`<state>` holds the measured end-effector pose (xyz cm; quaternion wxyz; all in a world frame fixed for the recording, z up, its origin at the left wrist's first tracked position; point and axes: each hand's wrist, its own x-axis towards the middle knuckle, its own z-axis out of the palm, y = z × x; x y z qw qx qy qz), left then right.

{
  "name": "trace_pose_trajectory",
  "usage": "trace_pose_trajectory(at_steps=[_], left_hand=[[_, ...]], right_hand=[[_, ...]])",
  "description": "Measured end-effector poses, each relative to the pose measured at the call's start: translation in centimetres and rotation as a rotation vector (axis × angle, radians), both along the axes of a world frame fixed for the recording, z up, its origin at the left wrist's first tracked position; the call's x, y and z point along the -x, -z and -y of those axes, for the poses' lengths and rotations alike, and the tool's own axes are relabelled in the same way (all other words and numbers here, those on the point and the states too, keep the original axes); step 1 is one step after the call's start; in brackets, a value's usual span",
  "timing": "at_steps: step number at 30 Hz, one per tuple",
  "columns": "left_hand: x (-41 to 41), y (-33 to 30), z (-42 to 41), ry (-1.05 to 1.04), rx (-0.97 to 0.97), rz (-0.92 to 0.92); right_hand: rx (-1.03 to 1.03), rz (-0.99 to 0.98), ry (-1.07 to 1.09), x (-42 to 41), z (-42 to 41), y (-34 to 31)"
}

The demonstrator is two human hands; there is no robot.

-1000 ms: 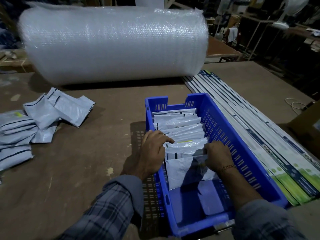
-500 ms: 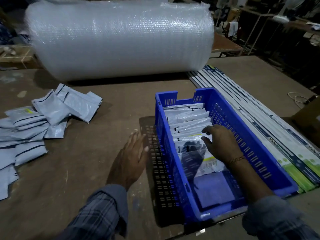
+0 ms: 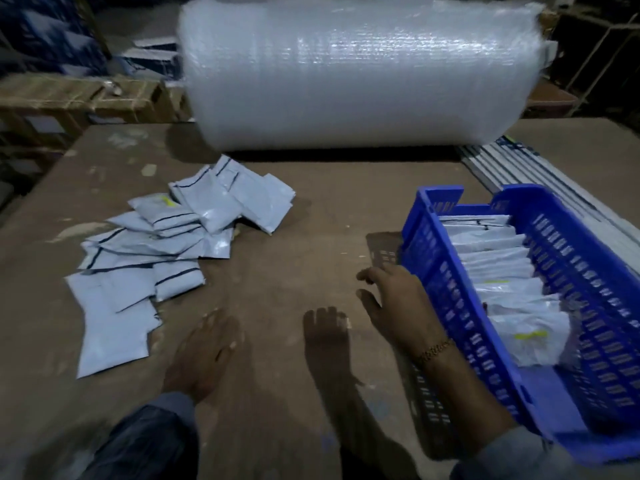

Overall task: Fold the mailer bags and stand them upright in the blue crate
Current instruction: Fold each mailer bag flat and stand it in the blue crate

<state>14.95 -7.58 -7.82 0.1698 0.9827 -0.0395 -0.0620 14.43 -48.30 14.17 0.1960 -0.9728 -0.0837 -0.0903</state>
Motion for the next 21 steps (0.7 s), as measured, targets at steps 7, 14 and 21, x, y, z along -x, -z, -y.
trace_pose_trajectory(at_steps=[7, 14, 21], left_hand=[[3.2, -2.2, -5.4, 0.144, 0.025, 0.097], [5.8, -3.1, -7.4, 0.127, 0.107, 0.193], [5.0, -2.6, -7.6, 0.078, 0.194, 0.189]], right_hand=[[-0.009, -0.132, -0.157, -2.0, -12.0, 5.2], [-0.161, -0.186, -0.323, -5.0, -23.6, 7.2], [0.086, -0.207, -0.496, -10.6, -31.7, 10.6]])
